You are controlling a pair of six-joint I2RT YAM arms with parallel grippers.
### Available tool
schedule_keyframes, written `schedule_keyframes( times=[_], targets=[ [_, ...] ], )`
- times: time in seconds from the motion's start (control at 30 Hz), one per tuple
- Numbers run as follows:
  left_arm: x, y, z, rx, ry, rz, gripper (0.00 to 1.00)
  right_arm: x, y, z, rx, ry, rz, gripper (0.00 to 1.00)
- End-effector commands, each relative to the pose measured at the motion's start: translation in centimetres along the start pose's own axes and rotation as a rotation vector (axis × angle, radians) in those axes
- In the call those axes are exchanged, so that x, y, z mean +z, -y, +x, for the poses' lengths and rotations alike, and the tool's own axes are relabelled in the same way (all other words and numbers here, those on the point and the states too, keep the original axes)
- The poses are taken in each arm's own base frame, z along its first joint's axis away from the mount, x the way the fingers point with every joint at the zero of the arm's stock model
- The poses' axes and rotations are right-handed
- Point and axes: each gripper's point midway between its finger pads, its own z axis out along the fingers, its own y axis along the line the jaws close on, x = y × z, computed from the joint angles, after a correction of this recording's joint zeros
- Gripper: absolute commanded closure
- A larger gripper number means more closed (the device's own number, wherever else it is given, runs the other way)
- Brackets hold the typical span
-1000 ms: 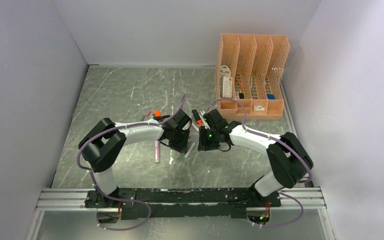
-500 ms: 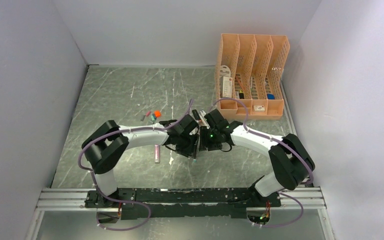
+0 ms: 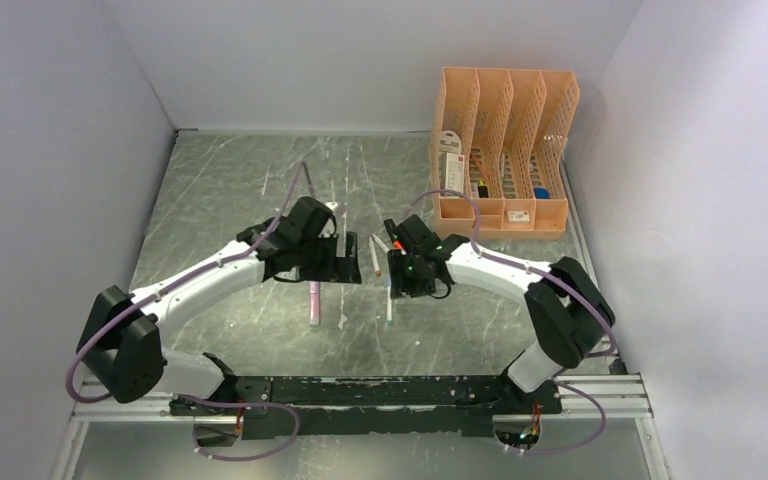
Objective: Open the pen caps
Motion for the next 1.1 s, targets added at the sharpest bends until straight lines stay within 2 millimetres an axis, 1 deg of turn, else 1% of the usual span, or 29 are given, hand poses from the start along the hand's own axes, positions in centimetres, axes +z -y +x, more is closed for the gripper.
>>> schedule_keyframes(
  times=[0.0, 0.07, 0.1, 0.17, 0.23, 0.3, 0.4, 0.5, 0.57, 0.63, 0.67, 0.7, 0.8, 0.9, 0.97, 1.07],
  targets=[
    [-0.9, -3.0, 0.3, -0.011, -0.021, -0.046, 0.0, 0.8, -1.2, -0.5, -0.022, -0.002, 0.038, 0.49],
    [-1.2, -3.3, -0.2, -0.019, -0.005, -0.037, 0.0, 1.4, -1.5, 0.0, -0.034, -0.018, 0.06, 0.49],
    [-1.3, -3.4, -0.3, -0.02, -0.001, -0.029, 0.0, 1.5, -2.1, -0.5, -0.043, -0.009, 0.065, 0.49],
    [-1.5, -3.5, -0.5, -0.021, 0.005, -0.02, 0.0, 2.0, -2.6, -0.3, -0.064, -0.017, 0.094, 0.49],
    [-1.7, -3.7, -0.6, -0.024, 0.011, -0.016, 0.0, 2.8, -2.4, 0.4, -0.088, -0.045, 0.143, 0.51],
    [-1.9, -4.0, -0.8, -0.028, 0.017, -0.012, 0.0, 3.3, -2.1, 1.2, -0.11, -0.067, 0.194, 0.54],
    [-2.2, -4.1, -1.1, -0.037, 0.028, -0.003, 0.0, 3.9, -1.4, 2.5, -0.135, -0.096, 0.255, 0.64],
    [-2.3, -4.1, -1.3, -0.045, 0.036, 0.014, 0.0, 3.8, -1.1, 3.6, -0.131, -0.11, 0.255, 0.74],
    [-2.3, -3.6, -1.4, -0.053, 0.033, 0.047, 0.0, 3.5, -0.7, 4.4, -0.126, -0.117, 0.245, 0.85],
    [-2.1, -3.0, -1.5, -0.062, 0.034, 0.087, 0.0, 2.7, -1.5, 4.0, -0.12, -0.093, 0.19, 0.91],
    [-2.1, -2.3, -1.4, -0.068, 0.027, 0.125, 0.0, 2.4, -1.3, 4.5, -0.117, -0.09, 0.172, 0.93],
    [-2.1, -1.6, -1.6, -0.07, 0.031, 0.165, 0.0, 1.7, -1.8, 4.1, -0.107, -0.068, 0.133, 0.95],
    [-2.7, 1.2, -2.5, -0.088, 0.07, 0.329, 0.0, -0.7, -4.5, 2.0, -0.09, 0.023, -0.049, 0.96],
    [-4.2, 4.3, -4.0, -0.118, 0.139, 0.507, 0.0, -3.9, -7.2, -0.5, -0.063, 0.126, -0.257, 0.96],
    [-5.5, 5.9, -5.3, -0.125, 0.205, 0.599, 0.0, -5.7, -8.6, -1.6, -0.054, 0.164, -0.374, 0.96],
    [-6.0, 6.6, -6.0, -0.149, 0.236, 0.646, 0.0, -7.7, -10.2, -2.6, -0.052, 0.19, -0.503, 0.96]
  ],
)
